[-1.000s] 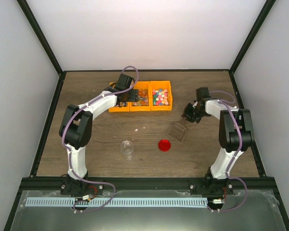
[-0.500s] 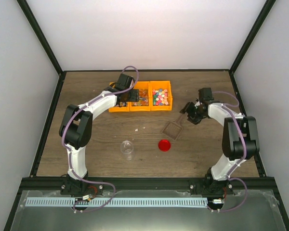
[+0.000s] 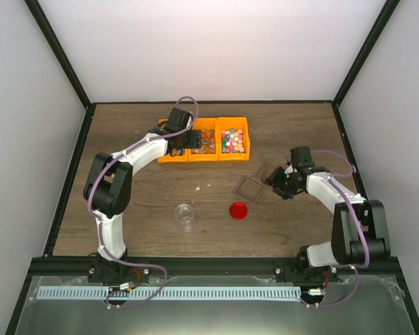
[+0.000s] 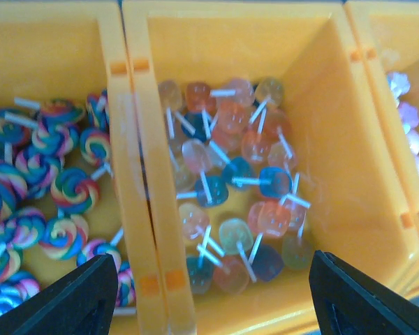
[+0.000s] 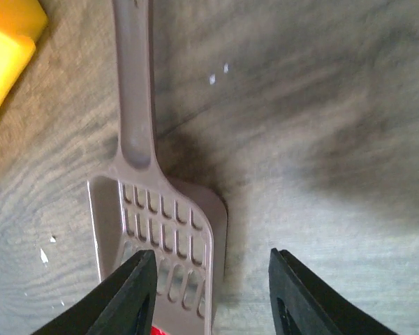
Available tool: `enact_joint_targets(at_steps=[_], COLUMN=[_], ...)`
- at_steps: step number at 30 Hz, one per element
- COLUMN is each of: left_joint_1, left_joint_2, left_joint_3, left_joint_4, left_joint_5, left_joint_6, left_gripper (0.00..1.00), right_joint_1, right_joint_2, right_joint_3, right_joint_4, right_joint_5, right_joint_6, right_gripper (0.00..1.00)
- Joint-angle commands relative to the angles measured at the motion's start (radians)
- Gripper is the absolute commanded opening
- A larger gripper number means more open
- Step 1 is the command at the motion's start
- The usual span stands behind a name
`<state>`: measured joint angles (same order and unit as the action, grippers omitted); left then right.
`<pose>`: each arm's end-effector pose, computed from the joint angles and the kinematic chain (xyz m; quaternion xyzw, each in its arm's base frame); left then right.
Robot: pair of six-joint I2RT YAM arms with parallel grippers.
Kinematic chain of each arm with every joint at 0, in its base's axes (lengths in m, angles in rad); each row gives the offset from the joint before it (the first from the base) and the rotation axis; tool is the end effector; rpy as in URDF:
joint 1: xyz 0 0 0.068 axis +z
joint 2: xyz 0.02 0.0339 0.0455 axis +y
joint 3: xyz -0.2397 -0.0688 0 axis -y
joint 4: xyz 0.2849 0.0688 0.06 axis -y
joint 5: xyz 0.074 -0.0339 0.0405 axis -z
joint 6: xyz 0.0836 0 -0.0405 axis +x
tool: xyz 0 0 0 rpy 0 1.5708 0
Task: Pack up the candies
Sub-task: Adjust the spatula at the center of the board.
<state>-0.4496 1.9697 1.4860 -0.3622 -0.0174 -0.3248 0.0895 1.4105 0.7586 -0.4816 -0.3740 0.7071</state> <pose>0.4489 -0.2150 0.1370 0.0552 0.9334 -0.1263 0.3314 0.3049 0.0580 0.0874 0.2531 0.9261 0.2499 0.1261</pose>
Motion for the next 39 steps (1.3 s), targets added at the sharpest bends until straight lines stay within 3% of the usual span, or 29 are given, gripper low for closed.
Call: enact_joint_targets(at_steps=[1, 8, 11, 19, 23, 25, 31, 33, 36, 39], left_joint_1=[0.003, 0.012, 0.014, 0.047, 0.052, 0.052, 0.044, 0.037, 0.026, -0.003], left_joint_2=[-0.059, -0.082, -0.063, -0.086, -0.085, -0.088, -0.125, -0.145, -0.134, -0.101], left_joint_3=[-0.063, -0.052, -0.017, -0.025, -0.037, -0.043, -0.112, -0.149, -0.158, -0.126], left_joint_4=[0.025, 0.031, 0.029, 0.021, 0.024, 0.028, 0.110, 0.143, 0.150, 0.153], left_joint_5=[0.050, 0.099, 0.128, 0.175, 0.184, 0.203, 0.331, 0.357, 0.396, 0.399], left_joint_6=[-0.044, -0.033, -0.024, -0.006, -0.005, -0.005, -0.022, -0.038, -0.069, -0.074], left_gripper=[0.77, 0.77, 0.77, 0.78, 0.91, 1.00, 1.00, 0.94, 0.65, 0.56], right_joint_1=[0.047, 0.136, 0.174, 0.272, 0.280, 0.279, 0.279, 0.278, 0.267, 0.211], right_joint_2=[-0.047, -0.058, -0.040, 0.108, 0.180, 0.175, 0.052, 0.004, -0.049, -0.065], right_joint_3=[-0.067, -0.171, -0.209, -0.134, -0.047, -0.018, 0.007, 0.018, 0.031, 0.017], right_joint_4=[0.031, 0.106, 0.160, 0.262, 0.245, 0.219, 0.155, 0.135, 0.102, 0.071], right_joint_5=[-0.033, 0.009, 0.010, 0.001, 0.002, 0.012, 0.031, 0.073, 0.162, 0.208], right_joint_6=[0.047, 0.136, 0.170, 0.216, 0.170, 0.139, 0.077, 0.057, 0.025, 0.042], right_gripper=[0.43, 0.11, 0.04, 0.03, 0.01, 0.01, 0.01, 0.01, 0.04, 0.09])
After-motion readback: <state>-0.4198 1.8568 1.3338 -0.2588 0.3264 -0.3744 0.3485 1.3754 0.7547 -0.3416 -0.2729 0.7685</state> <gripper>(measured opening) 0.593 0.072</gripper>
